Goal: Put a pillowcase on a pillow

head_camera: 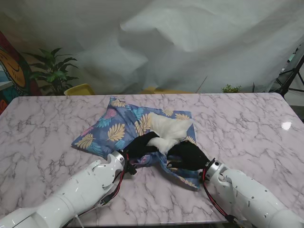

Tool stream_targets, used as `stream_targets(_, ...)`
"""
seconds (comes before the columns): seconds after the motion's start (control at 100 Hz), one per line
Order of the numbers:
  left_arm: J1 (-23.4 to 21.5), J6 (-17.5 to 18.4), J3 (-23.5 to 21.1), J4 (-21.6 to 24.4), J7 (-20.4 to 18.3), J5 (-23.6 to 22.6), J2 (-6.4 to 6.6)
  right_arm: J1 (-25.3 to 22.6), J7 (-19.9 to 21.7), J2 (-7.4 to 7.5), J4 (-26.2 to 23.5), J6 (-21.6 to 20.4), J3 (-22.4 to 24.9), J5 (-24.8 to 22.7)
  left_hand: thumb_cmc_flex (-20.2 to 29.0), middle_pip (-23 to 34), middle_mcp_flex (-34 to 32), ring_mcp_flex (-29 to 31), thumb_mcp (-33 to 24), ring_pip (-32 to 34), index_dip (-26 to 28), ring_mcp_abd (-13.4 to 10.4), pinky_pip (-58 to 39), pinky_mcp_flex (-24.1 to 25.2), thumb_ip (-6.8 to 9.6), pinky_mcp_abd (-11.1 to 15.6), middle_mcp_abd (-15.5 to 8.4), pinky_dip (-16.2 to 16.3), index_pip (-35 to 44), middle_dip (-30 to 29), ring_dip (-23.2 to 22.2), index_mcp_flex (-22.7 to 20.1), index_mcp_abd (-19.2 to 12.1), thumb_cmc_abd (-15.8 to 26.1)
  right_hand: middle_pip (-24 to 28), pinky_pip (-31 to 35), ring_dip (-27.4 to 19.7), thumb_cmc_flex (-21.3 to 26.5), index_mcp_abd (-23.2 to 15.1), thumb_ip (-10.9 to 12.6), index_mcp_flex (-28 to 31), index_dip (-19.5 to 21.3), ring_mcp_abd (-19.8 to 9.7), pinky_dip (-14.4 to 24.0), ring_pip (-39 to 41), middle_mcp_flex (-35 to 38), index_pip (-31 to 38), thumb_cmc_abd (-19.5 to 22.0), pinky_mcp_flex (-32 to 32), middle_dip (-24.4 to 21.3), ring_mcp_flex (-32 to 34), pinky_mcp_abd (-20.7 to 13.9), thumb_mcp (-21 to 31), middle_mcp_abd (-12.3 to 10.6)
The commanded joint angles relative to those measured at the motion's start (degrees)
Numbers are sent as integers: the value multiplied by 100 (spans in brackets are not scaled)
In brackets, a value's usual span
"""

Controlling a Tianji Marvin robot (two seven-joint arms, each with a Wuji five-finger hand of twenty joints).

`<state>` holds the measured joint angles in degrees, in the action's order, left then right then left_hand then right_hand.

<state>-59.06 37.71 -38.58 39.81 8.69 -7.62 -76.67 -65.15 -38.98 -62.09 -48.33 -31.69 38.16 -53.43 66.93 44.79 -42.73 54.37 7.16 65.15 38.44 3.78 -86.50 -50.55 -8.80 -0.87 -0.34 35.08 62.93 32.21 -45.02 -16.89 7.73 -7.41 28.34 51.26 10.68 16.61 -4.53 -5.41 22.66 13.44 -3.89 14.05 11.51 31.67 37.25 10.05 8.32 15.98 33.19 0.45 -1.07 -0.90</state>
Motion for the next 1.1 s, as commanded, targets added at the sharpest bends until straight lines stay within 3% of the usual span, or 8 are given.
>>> stream_targets(0.0,-130,-32,100,-189,-196,-13,-44,-47,53,-224,30,-41,-96,14,542,950,-630,454,-439,-360,219,113,467,71,462,-448,35,-79,777,191,395,-7,748,1213,-621,-244,-271,-88,519,153,-1137,-517,56,-137,-481,-802,-940,129,-253,-209,-518,-292,-113,304)
stream_targets(0.31,-161,-69,110,-148,-154,-39,-42,202,754,-602,474,-773,-167,929,546,969,-636,472,-439,-323,183,105,434,44,463,-475,67,-97,779,198,393,-5,781,1213,-922,-629,-452,-372,1598,152,-1566,-1368,423,-453,-705,-1595,-2526,90,-524,-421,-1020,-149,-104,963)
stream_targets(0.56,-149,161,129,-151,-415,150,-12,167,804,-678,384,-210,-132,1146,514,859,-312,138,-442,-377,-11,63,562,308,514,-407,192,-155,656,185,390,273,902,1088,-813,-517,-402,-483,1784,169,-1334,-1180,604,-435,-590,-1346,-3254,98,-338,-387,-749,135,-78,1114)
stream_targets(0.68,-74,326,204,-180,-537,83,46,255,650,-649,438,59,-317,1002,-664,680,258,-373,-632,-530,-110,-137,895,684,643,-97,212,-105,259,299,277,689,1015,299,-768,-401,-352,-424,1637,184,-1333,-729,526,-368,-534,-1239,-3091,75,-304,-346,-681,163,-55,997)
stream_targets(0.76,-38,313,243,-153,-678,95,96,276,548,-637,472,121,-388,929,-2178,467,527,-682,-602,-674,148,-53,1098,945,671,-105,384,-60,-251,266,242,656,1064,472,-758,-382,-344,-404,1534,188,-1286,-666,487,-357,-518,-1190,-3047,68,-282,-342,-653,182,-46,921)
stream_targets(0.86,-33,242,243,-122,-926,305,116,300,334,-621,501,198,-486,793,-3061,215,689,-923,-518,-735,-17,162,1136,1201,608,-257,620,13,-568,262,174,651,1129,878,-743,-349,-331,-369,1414,193,-1241,-583,438,-340,-489,-1107,-2941,44,-246,-335,-596,194,-38,854)
stream_targets(0.96,-40,105,240,-66,-982,370,120,305,181,-578,459,256,-540,637,-3427,191,574,-860,-508,-674,-58,270,991,1181,593,-396,701,89,-623,304,123,496,1163,933,-731,-317,-317,-330,1314,200,-1309,-382,403,-315,-473,-1045,-2629,53,-227,-317,-562,208,-37,774)
stream_targets(1.09,9,-22,336,-65,-652,-50,109,287,-48,-573,445,186,-549,525,-2786,320,335,-476,-680,-491,51,-1,712,721,663,-165,506,37,-439,363,138,388,1130,227,-689,-286,-300,-289,1161,210,-1163,-321,332,-298,-434,-908,-2452,130,-179,-301,-457,222,-8,681)
